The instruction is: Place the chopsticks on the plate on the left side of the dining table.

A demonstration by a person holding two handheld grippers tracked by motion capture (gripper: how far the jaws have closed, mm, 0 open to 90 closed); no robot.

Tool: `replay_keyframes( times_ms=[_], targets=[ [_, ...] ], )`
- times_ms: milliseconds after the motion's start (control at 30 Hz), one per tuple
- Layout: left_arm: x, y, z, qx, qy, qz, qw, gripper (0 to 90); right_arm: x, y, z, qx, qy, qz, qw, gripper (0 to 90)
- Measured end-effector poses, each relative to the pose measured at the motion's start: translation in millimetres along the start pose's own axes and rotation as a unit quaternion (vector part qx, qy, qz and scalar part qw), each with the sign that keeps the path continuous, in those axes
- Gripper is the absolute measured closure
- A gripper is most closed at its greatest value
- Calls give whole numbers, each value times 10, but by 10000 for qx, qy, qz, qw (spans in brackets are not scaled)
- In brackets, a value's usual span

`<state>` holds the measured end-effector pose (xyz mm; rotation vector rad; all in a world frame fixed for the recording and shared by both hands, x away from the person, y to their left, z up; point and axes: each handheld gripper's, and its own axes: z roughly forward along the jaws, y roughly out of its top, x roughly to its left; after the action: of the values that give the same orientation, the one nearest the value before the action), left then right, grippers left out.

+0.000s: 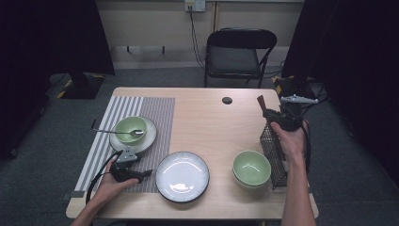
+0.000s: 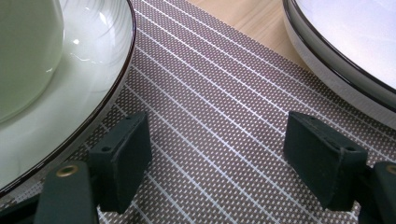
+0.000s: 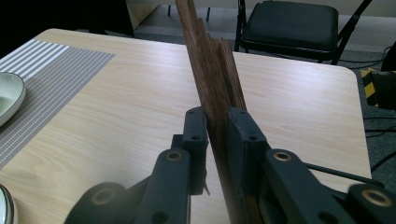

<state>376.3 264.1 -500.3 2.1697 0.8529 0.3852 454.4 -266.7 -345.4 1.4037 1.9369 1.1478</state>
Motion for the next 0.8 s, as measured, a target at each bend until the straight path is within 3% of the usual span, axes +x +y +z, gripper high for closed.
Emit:
replay_keyframes(
  times_ms=[300, 800],
  targets=[
    [0, 0, 0, -1, -1, -2, 10000, 228, 25, -14, -15, 41, -48, -82, 9999, 799],
    [0, 0, 0, 0, 0, -2, 10000, 228, -29, 72, -224, -421, -14, -114, 9990, 841]
  ],
)
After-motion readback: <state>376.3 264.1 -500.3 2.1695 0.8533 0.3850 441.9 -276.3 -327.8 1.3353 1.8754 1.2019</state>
